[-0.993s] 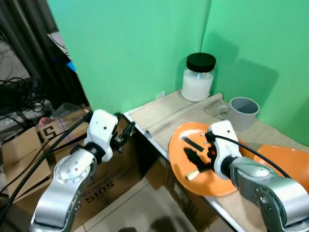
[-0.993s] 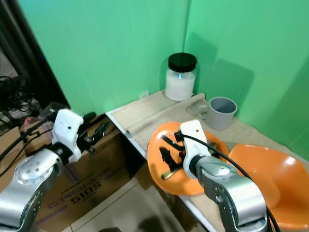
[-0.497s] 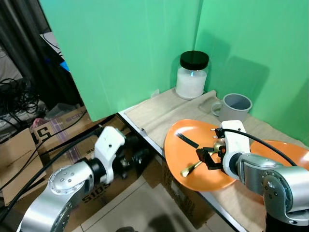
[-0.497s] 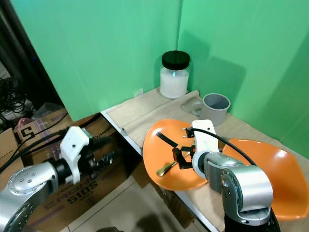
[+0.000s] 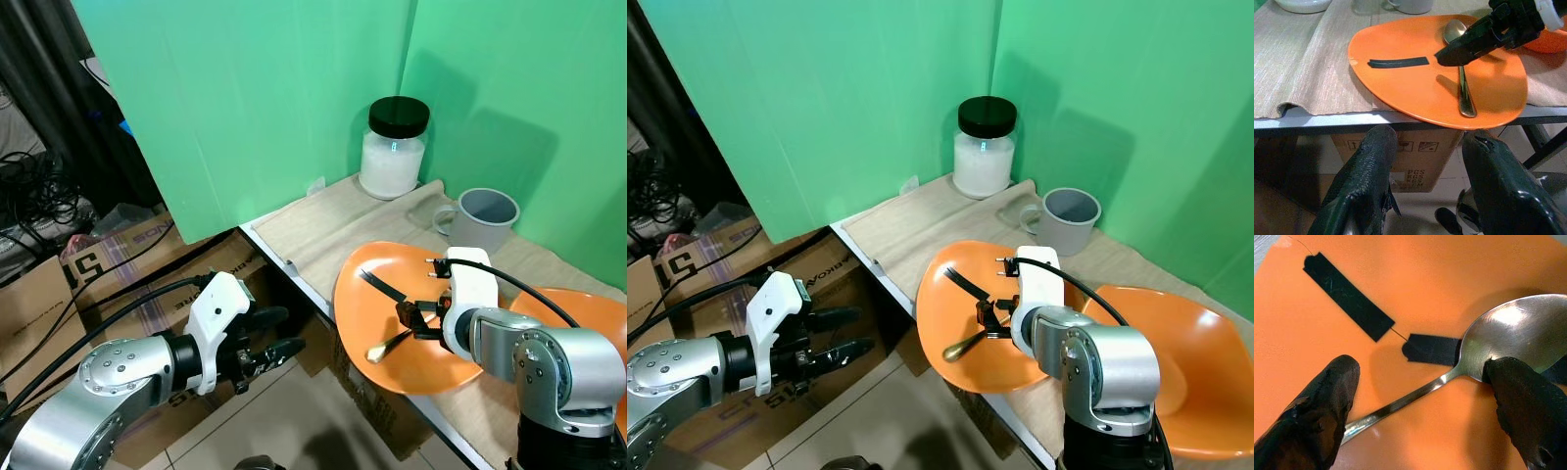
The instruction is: Setting the table
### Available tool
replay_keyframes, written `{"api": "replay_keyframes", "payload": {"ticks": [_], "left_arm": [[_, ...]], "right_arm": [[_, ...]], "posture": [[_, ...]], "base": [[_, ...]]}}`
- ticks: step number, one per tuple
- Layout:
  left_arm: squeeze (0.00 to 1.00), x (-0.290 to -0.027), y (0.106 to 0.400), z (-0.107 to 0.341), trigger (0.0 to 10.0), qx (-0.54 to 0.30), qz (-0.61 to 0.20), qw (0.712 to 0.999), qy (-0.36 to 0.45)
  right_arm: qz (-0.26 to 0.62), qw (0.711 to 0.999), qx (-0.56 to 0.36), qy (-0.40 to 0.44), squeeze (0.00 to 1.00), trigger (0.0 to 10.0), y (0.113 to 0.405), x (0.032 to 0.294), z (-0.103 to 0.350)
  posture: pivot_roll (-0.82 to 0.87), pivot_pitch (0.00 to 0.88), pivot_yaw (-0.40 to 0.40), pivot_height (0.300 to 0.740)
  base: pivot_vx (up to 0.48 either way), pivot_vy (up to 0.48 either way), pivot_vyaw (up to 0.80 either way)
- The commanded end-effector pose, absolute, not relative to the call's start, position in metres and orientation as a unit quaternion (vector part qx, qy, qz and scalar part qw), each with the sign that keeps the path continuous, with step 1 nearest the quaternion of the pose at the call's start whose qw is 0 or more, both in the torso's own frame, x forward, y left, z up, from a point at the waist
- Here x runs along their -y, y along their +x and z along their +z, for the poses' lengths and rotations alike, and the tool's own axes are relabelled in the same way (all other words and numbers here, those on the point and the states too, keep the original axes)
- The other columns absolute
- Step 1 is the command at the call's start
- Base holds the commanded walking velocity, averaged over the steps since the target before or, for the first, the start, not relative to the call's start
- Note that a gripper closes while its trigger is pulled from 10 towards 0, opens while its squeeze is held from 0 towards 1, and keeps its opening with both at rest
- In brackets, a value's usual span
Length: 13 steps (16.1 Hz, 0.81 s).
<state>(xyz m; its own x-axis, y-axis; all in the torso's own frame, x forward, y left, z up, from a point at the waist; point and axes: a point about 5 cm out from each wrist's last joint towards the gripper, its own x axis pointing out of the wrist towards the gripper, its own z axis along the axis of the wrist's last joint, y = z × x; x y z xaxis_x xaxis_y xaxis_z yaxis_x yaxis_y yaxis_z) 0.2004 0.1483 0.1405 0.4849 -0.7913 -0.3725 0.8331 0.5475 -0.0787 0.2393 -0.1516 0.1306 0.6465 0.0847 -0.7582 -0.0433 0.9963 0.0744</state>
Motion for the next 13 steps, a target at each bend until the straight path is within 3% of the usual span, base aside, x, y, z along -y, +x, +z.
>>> {"api": "replay_keyframes", "payload": {"ticks": [1,2,3,13], "left_arm": [[0.0,-0.152,0.199,0.143,10.0,-0.189,-0.47,0.86,0.062],[0.0,-0.152,0.199,0.143,10.0,-0.189,-0.47,0.86,0.062],[0.0,-0.152,0.199,0.142,10.0,-0.19,-0.469,0.86,0.064],[0.0,-0.154,0.2,0.139,10.0,-0.187,-0.463,0.863,0.074]], "right_arm": [[0.027,0.903,-0.428,0.029,0.0,6.2,0.238,0.153,0.127],[0.027,0.903,-0.428,0.029,0.0,6.2,0.238,0.153,0.127],[0.031,0.902,-0.43,0.029,0.0,0.0,0.238,0.152,0.127],[0.088,0.895,-0.436,0.012,0.0,0.4,0.236,0.138,0.125]], "posture": [[0.08,0.0,0.046,0.74],[0.08,0.0,0.046,0.74],[0.08,0.0,0.048,0.74],[0.08,0.0,0.042,0.74]], "base": [[0.0,0.0,0.0],[0.0,0.0,0.0],[0.0,0.0,0.0],[0.0,0.0,0.0]]}}
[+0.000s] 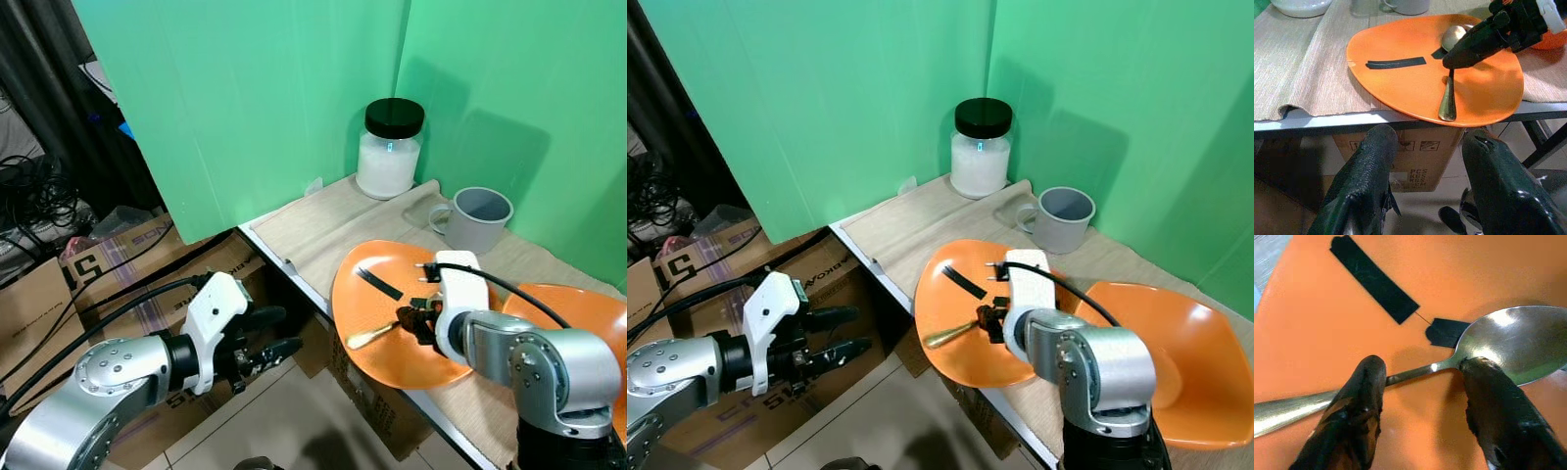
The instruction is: Setting the table
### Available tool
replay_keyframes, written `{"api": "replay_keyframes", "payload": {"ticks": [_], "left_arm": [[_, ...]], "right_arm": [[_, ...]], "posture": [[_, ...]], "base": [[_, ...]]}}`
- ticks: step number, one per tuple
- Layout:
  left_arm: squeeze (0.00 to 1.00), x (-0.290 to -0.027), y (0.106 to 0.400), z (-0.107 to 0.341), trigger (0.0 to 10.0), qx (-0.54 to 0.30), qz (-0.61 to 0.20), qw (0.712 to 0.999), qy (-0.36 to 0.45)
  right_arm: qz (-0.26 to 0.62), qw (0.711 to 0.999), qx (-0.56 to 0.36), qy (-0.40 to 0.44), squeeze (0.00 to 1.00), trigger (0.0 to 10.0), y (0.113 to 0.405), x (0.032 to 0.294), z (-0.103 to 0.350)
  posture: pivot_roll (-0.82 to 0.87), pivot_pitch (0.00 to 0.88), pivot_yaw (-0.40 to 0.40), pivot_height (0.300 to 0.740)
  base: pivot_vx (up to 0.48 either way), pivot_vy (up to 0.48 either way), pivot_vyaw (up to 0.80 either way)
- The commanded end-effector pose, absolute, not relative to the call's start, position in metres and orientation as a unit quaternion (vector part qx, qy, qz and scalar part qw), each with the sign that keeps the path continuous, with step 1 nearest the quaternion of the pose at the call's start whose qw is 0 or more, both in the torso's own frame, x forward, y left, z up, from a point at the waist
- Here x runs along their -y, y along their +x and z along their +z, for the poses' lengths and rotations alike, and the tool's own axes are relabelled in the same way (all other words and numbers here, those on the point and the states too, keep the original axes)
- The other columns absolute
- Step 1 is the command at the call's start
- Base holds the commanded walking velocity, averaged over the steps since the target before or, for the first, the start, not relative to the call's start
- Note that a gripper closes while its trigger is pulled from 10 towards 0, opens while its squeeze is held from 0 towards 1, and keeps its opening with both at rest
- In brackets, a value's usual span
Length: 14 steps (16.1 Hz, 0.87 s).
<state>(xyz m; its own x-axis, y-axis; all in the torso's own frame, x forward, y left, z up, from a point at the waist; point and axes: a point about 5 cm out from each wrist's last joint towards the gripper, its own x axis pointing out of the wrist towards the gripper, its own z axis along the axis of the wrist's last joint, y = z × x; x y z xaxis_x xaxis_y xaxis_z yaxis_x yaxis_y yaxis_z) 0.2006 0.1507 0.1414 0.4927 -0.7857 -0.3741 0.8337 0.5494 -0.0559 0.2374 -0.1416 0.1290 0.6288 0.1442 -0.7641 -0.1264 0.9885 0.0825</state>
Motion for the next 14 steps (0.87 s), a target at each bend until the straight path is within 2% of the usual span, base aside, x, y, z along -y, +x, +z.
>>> {"api": "replay_keyframes", "payload": {"ticks": [1,4,6,9,11,12,13,14], "left_arm": [[0.0,-0.154,0.201,0.139,10.0,-0.187,-0.462,0.864,0.075],[0.0,-0.154,0.202,0.139,10.0,-0.184,-0.46,0.865,0.08],[0.0,-0.155,0.203,0.139,10.0,-0.182,-0.458,0.866,0.084],[0.0,-0.155,0.207,0.14,10.0,-0.18,-0.456,0.867,0.087],[0.0,-0.155,0.208,0.14,10.0,-0.178,-0.455,0.868,0.091],[0.0,-0.154,0.208,0.14,10.0,-0.177,-0.454,0.868,0.093],[0.0,-0.154,0.207,0.14,10.0,-0.176,-0.454,0.868,0.094],[0.0,-0.154,0.207,0.14,10.0,-0.174,-0.453,0.869,0.096]], "right_arm": [[0.093,0.894,-0.438,0.01,0.0,0.0,0.237,0.137,0.125],[0.12,0.887,-0.446,-0.013,0.0,0.0,0.242,0.131,0.125],[0.13,0.89,-0.436,-0.027,0.0,0.2,0.25,0.123,0.131],[0.129,0.892,-0.431,-0.038,0.0,0.0,0.253,0.124,0.131],[0.127,0.905,-0.401,-0.059,0.0,0.6,0.26,0.125,0.133],[0.13,0.913,-0.381,-0.068,0.0,0.6,0.263,0.125,0.134],[0.136,0.921,-0.356,-0.081,0.0,0.0,0.266,0.125,0.137],[0.135,0.925,-0.344,-0.085,0.0,0.4,0.268,0.125,0.138]], "posture": [[0.08,0.0,0.042,0.74],[0.08,0.0,0.041,0.74],[0.09,0.0,0.039,0.74],[0.09,0.0,0.037,0.74],[0.09,0.0,0.039,0.74],[0.09,0.0,0.04,0.74],[0.09,0.0,0.04,0.74],[0.09,0.0,0.042,0.74]], "base": [[0.0,0.0,0.0],[0.0,0.0,0.0],[0.0,0.0,0.0],[0.0,0.0,0.0],[0.0,0.0,0.0],[0.0,0.0,0.0],[0.0,0.0,0.0],[0.0,0.0,0.0]]}}
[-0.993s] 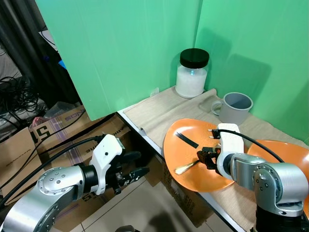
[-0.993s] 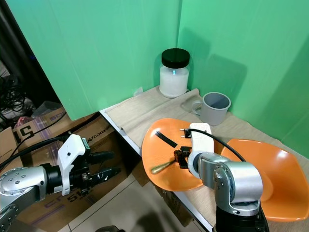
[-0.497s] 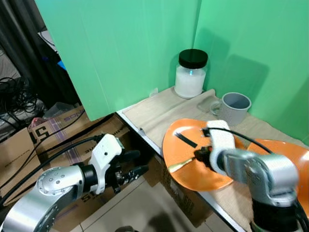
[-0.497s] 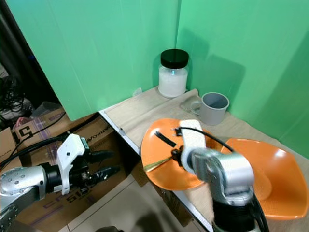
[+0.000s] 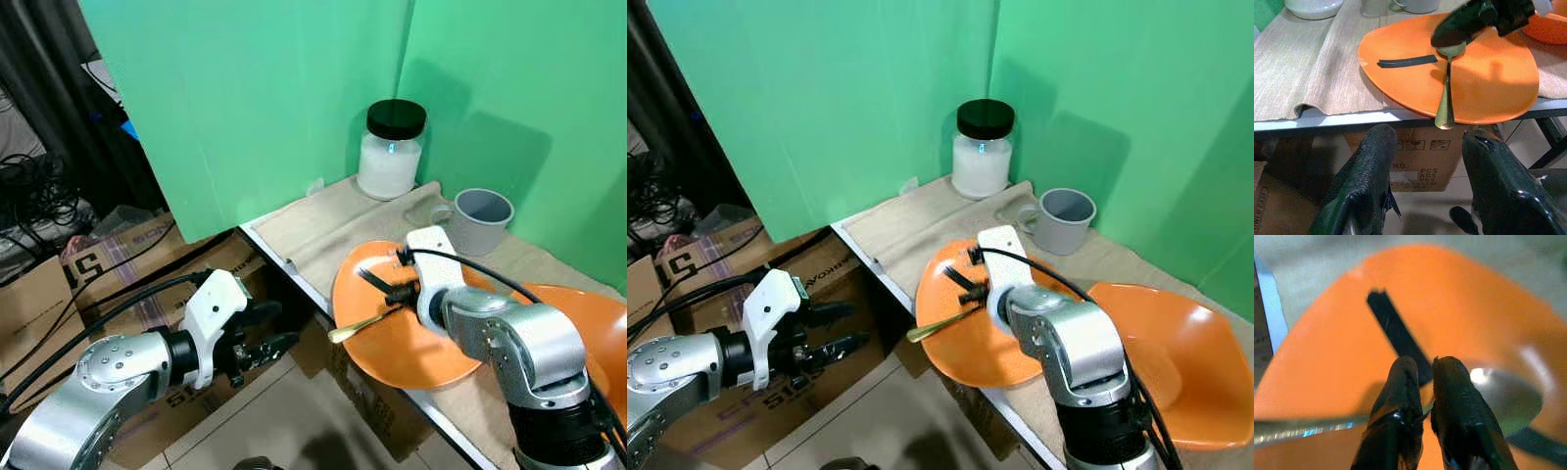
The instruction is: Setting the table
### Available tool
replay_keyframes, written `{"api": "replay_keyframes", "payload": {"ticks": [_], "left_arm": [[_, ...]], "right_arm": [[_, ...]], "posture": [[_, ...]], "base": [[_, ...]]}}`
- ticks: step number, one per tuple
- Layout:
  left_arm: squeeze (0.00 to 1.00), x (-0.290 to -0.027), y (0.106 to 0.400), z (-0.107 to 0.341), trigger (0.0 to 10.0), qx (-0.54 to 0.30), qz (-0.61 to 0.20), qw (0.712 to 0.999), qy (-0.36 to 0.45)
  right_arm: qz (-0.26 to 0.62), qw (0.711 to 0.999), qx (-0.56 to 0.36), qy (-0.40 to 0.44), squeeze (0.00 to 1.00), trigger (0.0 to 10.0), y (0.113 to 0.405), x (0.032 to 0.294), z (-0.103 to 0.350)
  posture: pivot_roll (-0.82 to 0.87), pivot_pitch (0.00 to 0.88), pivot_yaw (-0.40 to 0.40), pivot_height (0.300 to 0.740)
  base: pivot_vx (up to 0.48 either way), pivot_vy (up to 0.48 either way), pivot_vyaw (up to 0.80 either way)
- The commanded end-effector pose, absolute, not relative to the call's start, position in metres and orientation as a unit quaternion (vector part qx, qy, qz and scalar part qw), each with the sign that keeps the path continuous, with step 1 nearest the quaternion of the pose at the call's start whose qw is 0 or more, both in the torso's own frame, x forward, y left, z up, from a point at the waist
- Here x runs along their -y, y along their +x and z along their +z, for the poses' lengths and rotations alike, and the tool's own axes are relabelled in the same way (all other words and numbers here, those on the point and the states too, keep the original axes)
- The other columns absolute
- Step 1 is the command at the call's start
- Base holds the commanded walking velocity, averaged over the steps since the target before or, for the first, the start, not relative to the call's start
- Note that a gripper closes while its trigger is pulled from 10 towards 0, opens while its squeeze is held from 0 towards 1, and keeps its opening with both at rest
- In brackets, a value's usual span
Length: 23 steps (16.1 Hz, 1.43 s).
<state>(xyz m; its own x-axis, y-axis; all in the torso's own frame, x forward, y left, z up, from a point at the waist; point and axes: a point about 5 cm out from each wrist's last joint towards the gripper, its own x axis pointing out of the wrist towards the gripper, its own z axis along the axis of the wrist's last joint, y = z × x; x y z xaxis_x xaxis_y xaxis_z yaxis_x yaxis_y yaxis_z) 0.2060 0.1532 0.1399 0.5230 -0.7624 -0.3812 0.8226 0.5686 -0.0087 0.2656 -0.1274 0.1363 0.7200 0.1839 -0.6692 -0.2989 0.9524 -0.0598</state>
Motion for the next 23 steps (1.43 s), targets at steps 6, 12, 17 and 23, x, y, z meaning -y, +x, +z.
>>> {"api": "replay_keyframes", "payload": {"ticks": [6,12,17,23], "left_arm": [[0.0,-0.155,0.207,0.142,10.0,-0.171,-0.449,0.87,0.106],[0.0,-0.155,0.208,0.143,10.0,-0.173,-0.451,0.869,0.106],[0.0,-0.156,0.21,0.144,10.0,-0.173,-0.448,0.87,0.108],[0.0,-0.158,0.211,0.145,10.0,-0.172,-0.446,0.871,0.112]], "right_arm": [[0.179,0.931,-0.286,-0.135,0.0,10.0,0.268,0.133,0.152],[0.222,0.876,-0.354,-0.241,0.73,10.0,0.256,0.141,0.127],[0.198,0.85,-0.341,-0.35,0.0,10.0,0.269,0.149,0.122],[0.172,0.874,-0.269,-0.367,0.0,10.0,0.289,0.149,0.138]], "posture": [[0.09,0.0,0.05,0.74],[0.08,0.0,0.055,0.74],[0.09,0.0,0.053,0.74],[0.09,0.0,0.053,0.74]], "base": [[0.0,0.0,0.0],[0.0,0.0,0.0],[0.0,0.0,0.0],[0.0,0.0,0.0]]}}
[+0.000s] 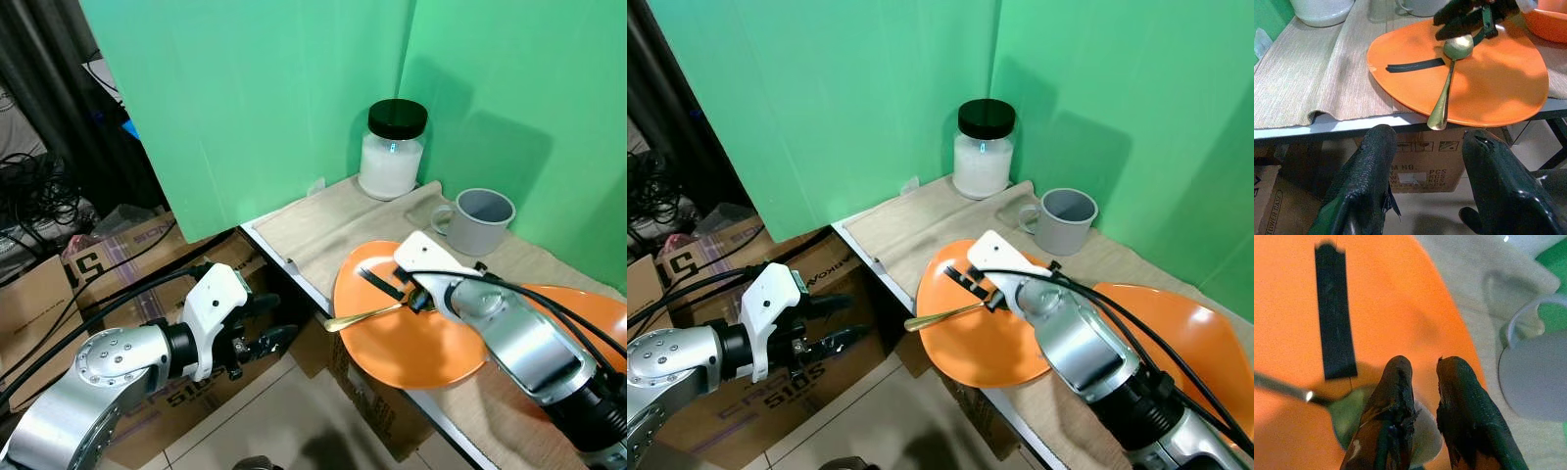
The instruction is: Setting the table
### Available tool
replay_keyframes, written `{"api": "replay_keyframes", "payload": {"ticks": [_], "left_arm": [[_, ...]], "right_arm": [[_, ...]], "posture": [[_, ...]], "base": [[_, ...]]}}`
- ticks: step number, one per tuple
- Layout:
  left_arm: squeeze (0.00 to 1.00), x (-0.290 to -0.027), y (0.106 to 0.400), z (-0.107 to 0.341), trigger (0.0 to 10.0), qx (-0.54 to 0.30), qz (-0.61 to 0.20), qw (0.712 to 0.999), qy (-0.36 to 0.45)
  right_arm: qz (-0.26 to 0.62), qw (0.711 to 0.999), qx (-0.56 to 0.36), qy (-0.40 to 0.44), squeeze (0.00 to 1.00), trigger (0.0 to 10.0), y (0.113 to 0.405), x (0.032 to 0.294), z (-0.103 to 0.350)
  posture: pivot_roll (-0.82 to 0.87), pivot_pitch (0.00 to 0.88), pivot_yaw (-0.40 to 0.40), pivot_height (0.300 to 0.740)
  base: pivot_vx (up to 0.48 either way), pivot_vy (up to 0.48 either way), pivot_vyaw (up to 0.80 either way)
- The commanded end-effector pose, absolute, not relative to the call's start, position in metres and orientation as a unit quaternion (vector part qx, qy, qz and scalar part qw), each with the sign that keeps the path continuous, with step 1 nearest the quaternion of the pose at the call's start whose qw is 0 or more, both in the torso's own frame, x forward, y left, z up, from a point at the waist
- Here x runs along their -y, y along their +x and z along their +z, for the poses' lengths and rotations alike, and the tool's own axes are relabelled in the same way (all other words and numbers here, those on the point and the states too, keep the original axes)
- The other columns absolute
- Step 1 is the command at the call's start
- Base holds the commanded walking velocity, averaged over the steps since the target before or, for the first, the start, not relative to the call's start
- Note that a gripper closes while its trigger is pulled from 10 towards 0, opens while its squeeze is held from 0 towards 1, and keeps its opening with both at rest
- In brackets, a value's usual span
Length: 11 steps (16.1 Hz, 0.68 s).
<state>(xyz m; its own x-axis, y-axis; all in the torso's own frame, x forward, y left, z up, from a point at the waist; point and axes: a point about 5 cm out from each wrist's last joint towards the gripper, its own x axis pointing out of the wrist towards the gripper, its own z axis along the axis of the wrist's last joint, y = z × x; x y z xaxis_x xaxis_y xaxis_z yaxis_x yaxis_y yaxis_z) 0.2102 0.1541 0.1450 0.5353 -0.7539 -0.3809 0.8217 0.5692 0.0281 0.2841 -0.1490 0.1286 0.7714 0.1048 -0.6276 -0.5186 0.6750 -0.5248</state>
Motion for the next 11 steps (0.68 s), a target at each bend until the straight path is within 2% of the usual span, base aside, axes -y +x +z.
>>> {"api": "replay_keyframes", "payload": {"ticks": [1,3,7,9,11], "left_arm": [[0.0,-0.158,0.211,0.144,10.0,-0.173,-0.445,0.871,0.113],[0.0,-0.159,0.211,0.144,10.0,-0.174,-0.445,0.871,0.113],[0.0,-0.158,0.21,0.143,10.0,-0.177,-0.45,0.868,0.112],[0.0,-0.158,0.21,0.143,10.0,-0.178,-0.451,0.867,0.112],[0.0,-0.159,0.21,0.142,10.0,-0.181,-0.453,0.866,0.111]], "right_arm": [[0.177,0.888,-0.254,-0.339,0.0,10.0,0.291,0.148,0.148],[0.194,0.891,-0.251,-0.324,0.0,10.0,0.286,0.15,0.158],[0.286,0.814,-0.299,-0.409,0.0,10.0,0.258,0.162,0.143],[0.306,0.799,-0.313,-0.413,0.0,10.0,0.252,0.163,0.138],[0.334,0.77,-0.325,-0.436,0.0,10.0,0.246,0.162,0.136]], "posture": [[0.09,0.0,0.055,0.74],[0.09,0.0,0.059,0.74],[0.08,0.0,0.066,0.74],[0.09,0.0,0.065,0.74],[0.09,0.0,0.064,0.74]], "base": [[0.0,0.0,0.0],[0.0,0.0,0.0],[0.0,0.0,0.0],[0.0,0.0,0.0],[0.0,0.0,0.0]]}}
